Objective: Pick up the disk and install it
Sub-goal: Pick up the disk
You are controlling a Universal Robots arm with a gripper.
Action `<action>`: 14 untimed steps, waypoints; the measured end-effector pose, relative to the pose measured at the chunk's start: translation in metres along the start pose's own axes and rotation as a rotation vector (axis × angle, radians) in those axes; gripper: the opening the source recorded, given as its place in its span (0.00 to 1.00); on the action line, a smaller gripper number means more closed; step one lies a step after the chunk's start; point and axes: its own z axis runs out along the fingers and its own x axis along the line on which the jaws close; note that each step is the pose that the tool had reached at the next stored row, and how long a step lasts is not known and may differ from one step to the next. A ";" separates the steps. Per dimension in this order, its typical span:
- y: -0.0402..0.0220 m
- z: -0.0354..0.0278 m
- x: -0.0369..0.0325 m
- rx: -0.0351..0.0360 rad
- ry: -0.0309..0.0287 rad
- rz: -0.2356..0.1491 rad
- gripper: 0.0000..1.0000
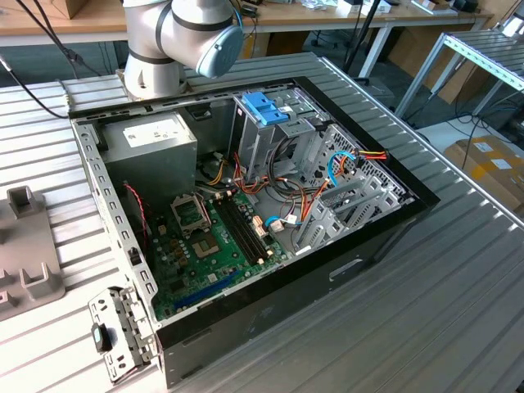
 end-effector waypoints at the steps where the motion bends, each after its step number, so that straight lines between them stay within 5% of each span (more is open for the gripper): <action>1: 0.0000 0.0000 0.0000 -0.0001 0.0001 -0.003 0.11; 7: 0.0000 0.0000 0.0000 -0.0011 0.0019 -0.043 0.11; 14: 0.0000 0.0000 0.0000 -0.0011 0.0020 -0.044 0.11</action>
